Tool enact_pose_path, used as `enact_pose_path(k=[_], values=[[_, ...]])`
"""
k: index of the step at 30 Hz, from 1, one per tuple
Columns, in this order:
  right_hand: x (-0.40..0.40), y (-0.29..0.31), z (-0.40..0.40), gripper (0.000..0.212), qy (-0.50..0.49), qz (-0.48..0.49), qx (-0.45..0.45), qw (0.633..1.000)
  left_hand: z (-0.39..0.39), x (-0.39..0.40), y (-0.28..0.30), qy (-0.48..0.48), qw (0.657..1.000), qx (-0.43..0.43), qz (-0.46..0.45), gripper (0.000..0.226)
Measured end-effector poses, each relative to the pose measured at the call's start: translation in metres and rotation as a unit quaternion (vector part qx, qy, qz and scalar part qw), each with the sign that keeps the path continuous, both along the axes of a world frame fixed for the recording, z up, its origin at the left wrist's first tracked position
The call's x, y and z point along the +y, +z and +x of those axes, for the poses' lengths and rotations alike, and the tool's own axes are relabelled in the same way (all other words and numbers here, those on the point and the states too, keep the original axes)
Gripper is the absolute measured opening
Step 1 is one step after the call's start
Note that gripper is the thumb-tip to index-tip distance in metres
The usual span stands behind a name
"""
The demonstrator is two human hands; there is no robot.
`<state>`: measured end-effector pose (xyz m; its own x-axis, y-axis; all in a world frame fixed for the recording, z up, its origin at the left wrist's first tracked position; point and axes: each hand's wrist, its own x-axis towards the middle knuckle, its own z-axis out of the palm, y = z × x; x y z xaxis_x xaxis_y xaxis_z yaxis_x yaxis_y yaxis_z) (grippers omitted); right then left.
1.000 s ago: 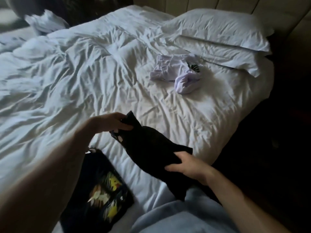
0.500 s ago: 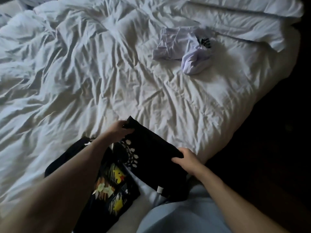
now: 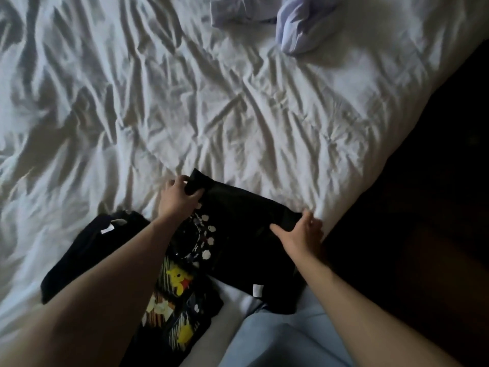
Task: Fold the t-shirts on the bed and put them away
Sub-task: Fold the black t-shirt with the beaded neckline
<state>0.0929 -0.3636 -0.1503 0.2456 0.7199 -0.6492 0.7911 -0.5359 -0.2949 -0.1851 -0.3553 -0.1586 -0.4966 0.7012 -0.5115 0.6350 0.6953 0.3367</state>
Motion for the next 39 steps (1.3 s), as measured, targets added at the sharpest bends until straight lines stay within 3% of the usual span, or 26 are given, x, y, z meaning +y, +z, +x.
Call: enact_pose_path(k=[3,6,8,13,17,19,22,26,28,31,35,39], values=[[-0.007,-0.006,0.001,0.103,-0.087,-0.091,0.073,0.989,-0.006,0.006,0.0,0.059,0.993,-0.096,-0.018,0.035],[-0.007,-0.018,0.004,0.082,-0.169,-0.102,0.159,0.967,-0.016,0.01,-0.002,0.08,0.979,-0.181,-0.052,0.031],[-0.004,-0.019,0.006,0.077,-0.182,-0.1,0.182,0.961,-0.016,0.01,0.0,0.084,0.973,-0.215,-0.02,0.029],[0.029,0.001,0.012,0.073,-0.152,-0.018,0.212,0.965,-0.009,0.009,0.009,0.089,0.961,-0.24,0.102,0.026],[0.086,0.025,0.014,0.057,-0.052,0.054,0.203,0.976,0.001,0.003,0.009,0.14,0.936,-0.263,0.188,0.016],[0.118,0.029,0.006,0.044,0.03,0.053,0.184,0.981,0.006,-0.001,0.001,0.181,0.931,-0.256,0.185,0.012],[0.158,0.023,-0.008,0.034,0.079,0.063,0.179,0.979,0.005,-0.006,-0.017,0.249,0.915,-0.271,0.165,0.029],[0.164,0.001,-0.007,0.057,0.007,-0.035,0.237,0.971,0.008,-0.013,-0.027,0.311,0.865,-0.368,0.139,0.032],[0.158,-0.011,0.0,0.054,0.024,-0.058,0.231,0.971,0.012,-0.015,-0.027,0.305,0.879,-0.337,0.145,0.025],[0.162,-0.009,-0.003,0.039,0.085,-0.016,0.242,0.966,0.026,-0.019,-0.014,0.308,0.891,-0.275,0.191,0.017],[0.179,0.015,-0.024,0.039,0.132,0.022,0.296,0.946,0.049,-0.035,0.014,0.372,0.858,-0.224,0.275,0.019],[0.189,0.06,-0.069,0.034,0.263,0.003,0.345,0.901,0.058,-0.072,0.053,0.456,0.817,-0.144,0.323,0.01]])
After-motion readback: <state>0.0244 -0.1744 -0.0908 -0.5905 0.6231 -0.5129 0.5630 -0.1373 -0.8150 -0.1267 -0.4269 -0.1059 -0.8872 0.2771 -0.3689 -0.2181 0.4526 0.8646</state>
